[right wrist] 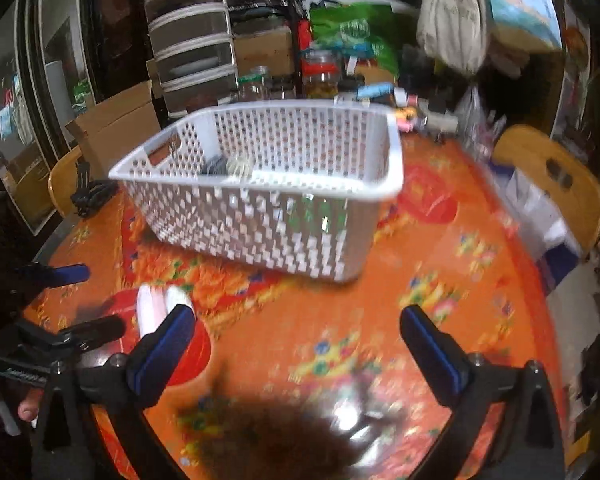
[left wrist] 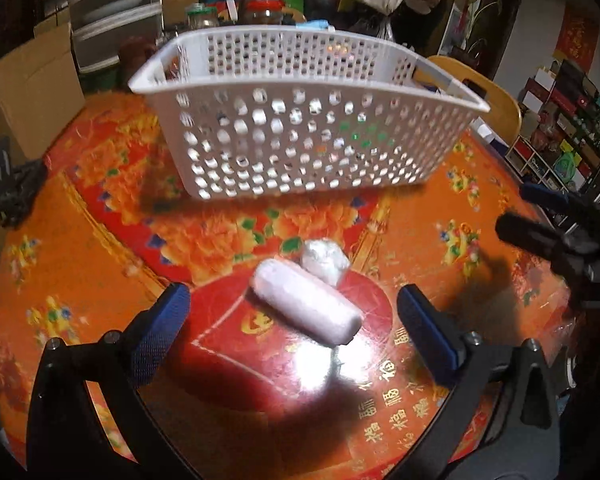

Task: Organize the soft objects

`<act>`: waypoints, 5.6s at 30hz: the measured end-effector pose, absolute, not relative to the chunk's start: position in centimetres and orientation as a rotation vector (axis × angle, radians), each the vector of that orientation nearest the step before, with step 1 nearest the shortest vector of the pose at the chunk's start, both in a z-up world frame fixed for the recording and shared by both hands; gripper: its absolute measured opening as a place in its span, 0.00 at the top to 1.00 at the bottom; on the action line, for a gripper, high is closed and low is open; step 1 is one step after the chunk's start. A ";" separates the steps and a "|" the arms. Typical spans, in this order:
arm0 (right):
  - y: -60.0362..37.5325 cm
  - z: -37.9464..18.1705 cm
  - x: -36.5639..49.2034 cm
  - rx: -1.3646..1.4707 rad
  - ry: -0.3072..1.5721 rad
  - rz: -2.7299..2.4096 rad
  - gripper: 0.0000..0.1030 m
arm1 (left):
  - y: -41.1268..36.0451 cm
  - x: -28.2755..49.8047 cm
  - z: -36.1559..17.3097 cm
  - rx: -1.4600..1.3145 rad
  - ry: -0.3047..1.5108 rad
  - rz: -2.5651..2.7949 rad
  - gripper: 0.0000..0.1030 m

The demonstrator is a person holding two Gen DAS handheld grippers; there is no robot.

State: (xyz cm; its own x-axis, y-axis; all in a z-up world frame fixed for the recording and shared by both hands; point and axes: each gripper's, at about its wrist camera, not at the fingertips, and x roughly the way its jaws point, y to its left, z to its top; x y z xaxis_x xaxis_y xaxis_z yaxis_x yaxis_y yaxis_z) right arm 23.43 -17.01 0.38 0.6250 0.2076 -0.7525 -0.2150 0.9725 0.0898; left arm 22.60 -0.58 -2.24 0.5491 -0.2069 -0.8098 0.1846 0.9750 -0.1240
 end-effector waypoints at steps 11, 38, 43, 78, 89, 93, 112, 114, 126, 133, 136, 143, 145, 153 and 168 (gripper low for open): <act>-17.1 -1.6 23.1 0.020 0.878 0.216 0.01 | -2.9 24.3 -6.1 0.005 0.980 -0.187 0.08; -7.1 -5.1 26.2 -0.072 0.945 0.395 0.32 | 2.0 21.2 -7.5 0.017 0.951 -0.198 0.35; -5.6 -6.1 27.2 -0.075 0.977 0.430 0.47 | 2.3 20.9 -7.6 0.017 0.944 -0.204 0.35; -14.6 -1.4 20.5 -0.027 0.791 0.297 0.72 | 0.9 17.4 -2.8 -0.032 0.770 -0.271 0.36; -17.0 0.8 20.0 -0.008 0.752 0.277 0.72 | 1.5 16.9 0.1 -0.057 0.721 -0.262 0.36; -17.2 3.1 20.2 -0.013 0.716 0.280 0.72 | 2.2 17.6 2.5 -0.063 0.697 -0.261 0.36; -16.2 10.2 29.9 -0.092 0.692 0.253 0.72 | 0.3 29.6 13.2 -0.081 0.710 -0.285 0.36; -16.0 10.0 31.6 -0.096 0.706 0.255 0.72 | -0.5 32.0 13.2 -0.073 0.746 -0.285 0.36; -14.0 3.5 40.6 -0.118 0.936 0.228 0.72 | -3.2 42.2 4.2 -0.027 1.033 -0.234 0.36; -12.7 0.5 42.6 -0.192 1.015 0.195 0.72 | -2.5 43.7 1.1 -0.012 1.099 -0.231 0.36; -12.2 0.0 43.0 -0.194 1.035 0.213 0.72 | -2.3 43.9 0.3 -0.004 1.110 -0.230 0.36; -12.3 -0.5 43.6 -0.193 1.039 0.214 0.72 | -1.6 44.1 -0.5 -0.025 1.112 -0.229 0.36; -12.4 -0.4 43.7 -0.191 1.030 0.213 0.72 | -1.5 44.1 -0.6 -0.028 1.112 -0.226 0.36; -13.1 1.1 43.1 -0.140 0.987 0.242 0.53 | -1.4 43.2 0.4 -0.081 1.079 -0.280 0.22; -17.0 6.6 36.7 -0.029 0.857 0.223 0.01 | 0.0 34.4 8.1 -0.055 0.828 -0.257 0.00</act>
State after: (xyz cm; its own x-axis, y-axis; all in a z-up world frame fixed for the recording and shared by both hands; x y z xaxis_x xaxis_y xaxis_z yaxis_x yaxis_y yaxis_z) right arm 36.71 -16.99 6.64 0.6327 0.1832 -0.7524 -0.2068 0.9763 0.0639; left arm 34.35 -0.01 8.08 0.6470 -0.2469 -0.7214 0.2042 0.9677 -0.1481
